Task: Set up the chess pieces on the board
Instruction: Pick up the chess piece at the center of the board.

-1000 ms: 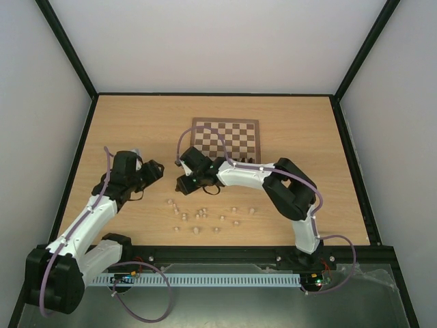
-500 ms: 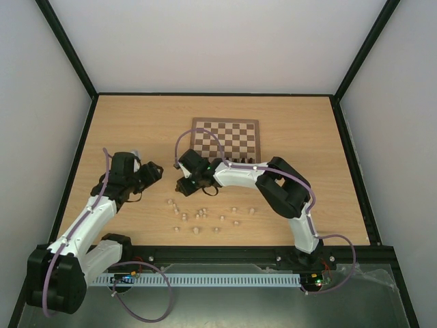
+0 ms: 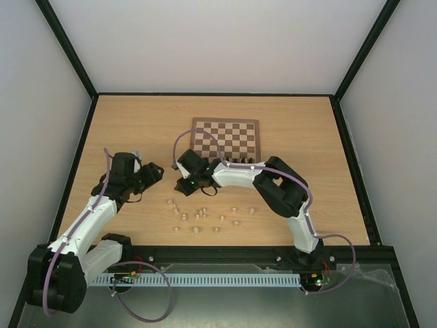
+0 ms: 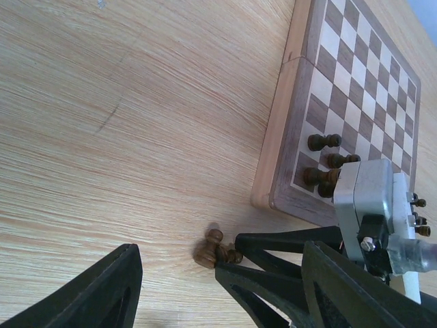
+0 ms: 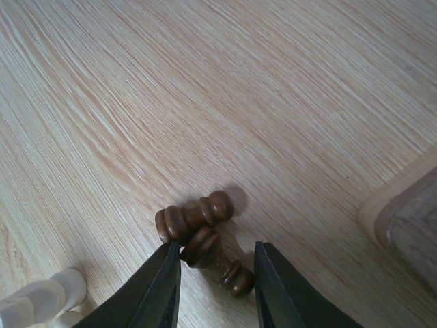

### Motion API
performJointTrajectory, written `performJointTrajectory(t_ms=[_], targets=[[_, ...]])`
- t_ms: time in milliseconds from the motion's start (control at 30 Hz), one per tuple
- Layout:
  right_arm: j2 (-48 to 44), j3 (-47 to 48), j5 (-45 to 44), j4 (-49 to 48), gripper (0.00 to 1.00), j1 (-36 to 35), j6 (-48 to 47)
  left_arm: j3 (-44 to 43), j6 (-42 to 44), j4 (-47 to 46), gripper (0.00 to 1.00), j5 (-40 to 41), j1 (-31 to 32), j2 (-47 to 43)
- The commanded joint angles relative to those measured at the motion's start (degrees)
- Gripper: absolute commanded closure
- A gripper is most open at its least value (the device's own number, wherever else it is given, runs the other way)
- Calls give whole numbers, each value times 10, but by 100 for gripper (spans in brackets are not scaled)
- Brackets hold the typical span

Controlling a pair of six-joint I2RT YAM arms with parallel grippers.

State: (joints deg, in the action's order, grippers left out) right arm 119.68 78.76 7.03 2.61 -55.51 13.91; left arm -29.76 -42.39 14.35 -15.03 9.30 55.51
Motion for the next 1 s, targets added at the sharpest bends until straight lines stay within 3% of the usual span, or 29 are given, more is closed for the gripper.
performJointTrajectory(t_ms=[0,267,833,967], targets=[[3,-8,12,-2,71,0,-8,11,7,-9,33,-8,-4,2],[-22,-43,12,-5,65,0,-4,16,6,-15,33,-11,-5,4],[-29,-63,5,-14,68,0,-3,23,5,-27,34,-14,-5,13],[-17,-45,-6,-1,62,0,-10,24,5,-29,34,-14,-5,13]])
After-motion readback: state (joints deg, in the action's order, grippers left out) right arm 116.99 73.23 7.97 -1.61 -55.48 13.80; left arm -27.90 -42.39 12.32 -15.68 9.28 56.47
